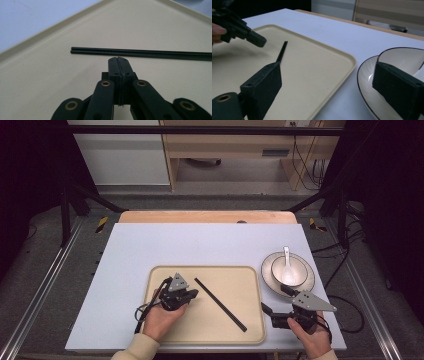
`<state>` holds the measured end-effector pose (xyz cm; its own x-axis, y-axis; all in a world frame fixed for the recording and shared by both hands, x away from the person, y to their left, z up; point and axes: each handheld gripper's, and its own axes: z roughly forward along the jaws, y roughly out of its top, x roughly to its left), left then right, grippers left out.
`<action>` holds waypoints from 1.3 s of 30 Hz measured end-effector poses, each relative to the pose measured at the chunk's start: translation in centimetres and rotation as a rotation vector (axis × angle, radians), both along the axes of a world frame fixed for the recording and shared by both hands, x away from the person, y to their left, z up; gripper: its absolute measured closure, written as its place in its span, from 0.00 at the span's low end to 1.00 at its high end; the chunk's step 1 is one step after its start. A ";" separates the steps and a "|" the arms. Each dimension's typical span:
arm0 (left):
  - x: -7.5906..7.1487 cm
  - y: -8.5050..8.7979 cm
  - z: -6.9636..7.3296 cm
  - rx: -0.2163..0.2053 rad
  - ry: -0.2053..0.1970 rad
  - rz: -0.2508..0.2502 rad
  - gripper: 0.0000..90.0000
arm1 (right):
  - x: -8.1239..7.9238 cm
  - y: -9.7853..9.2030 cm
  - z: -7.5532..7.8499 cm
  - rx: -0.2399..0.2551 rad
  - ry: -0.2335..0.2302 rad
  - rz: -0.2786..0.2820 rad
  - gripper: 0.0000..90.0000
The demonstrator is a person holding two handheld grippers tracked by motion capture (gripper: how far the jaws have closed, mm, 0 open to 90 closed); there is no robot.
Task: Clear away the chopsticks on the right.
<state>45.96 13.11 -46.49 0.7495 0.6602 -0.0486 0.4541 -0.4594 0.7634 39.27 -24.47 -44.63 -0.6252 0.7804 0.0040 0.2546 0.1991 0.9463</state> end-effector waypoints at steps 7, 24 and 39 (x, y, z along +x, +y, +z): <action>0.9 -0.8 -0.4 0.035 0.018 0.011 1.00 | 0.6 -0.6 -0.3 0.034 0.016 -0.018 0.10; 1.2 -1.6 -0.5 0.069 0.035 0.001 1.00 | 0.7 -0.6 -0.5 0.047 0.020 -0.024 0.11; 2.9 -3.6 -0.7 0.095 0.033 -0.013 1.00 | 0.7 -0.6 -0.6 0.045 0.022 -0.014 0.13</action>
<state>48.86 9.52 -47.21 0.7573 0.6529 -0.0111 0.4719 -0.5354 0.7005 39.99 -25.04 -45.18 -0.6135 0.7879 0.0529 0.2775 0.1524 0.9485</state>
